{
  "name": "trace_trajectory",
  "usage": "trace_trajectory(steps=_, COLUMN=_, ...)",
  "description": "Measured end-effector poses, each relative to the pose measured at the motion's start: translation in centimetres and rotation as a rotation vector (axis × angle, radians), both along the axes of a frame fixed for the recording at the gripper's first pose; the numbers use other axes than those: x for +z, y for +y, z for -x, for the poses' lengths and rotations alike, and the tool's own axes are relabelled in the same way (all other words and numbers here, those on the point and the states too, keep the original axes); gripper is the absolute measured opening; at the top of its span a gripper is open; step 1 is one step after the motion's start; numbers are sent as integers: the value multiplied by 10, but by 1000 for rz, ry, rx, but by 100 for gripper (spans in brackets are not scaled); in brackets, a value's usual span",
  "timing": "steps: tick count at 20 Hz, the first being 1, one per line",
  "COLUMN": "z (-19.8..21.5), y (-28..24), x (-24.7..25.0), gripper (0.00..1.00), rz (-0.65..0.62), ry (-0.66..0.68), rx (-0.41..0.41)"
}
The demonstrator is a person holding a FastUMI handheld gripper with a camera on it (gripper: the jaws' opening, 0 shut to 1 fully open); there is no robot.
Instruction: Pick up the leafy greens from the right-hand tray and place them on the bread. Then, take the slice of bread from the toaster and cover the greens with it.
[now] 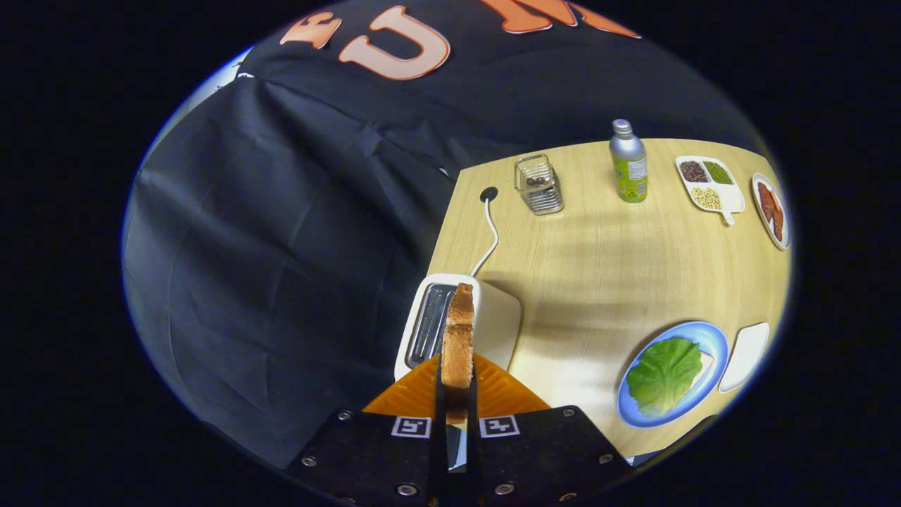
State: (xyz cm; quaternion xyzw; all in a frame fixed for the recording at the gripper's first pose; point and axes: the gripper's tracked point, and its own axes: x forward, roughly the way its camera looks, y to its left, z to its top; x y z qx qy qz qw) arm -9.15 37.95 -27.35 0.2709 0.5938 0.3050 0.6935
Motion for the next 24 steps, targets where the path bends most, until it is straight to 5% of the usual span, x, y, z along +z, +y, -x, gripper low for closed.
trace_trajectory(steps=10, z=46, y=-121, x=-79, gripper=11, rz=76, ry=138, rx=-59)
trace_trajectory(steps=24, z=90, y=-180, x=-188, gripper=11, rz=75, ry=269, rx=-181)
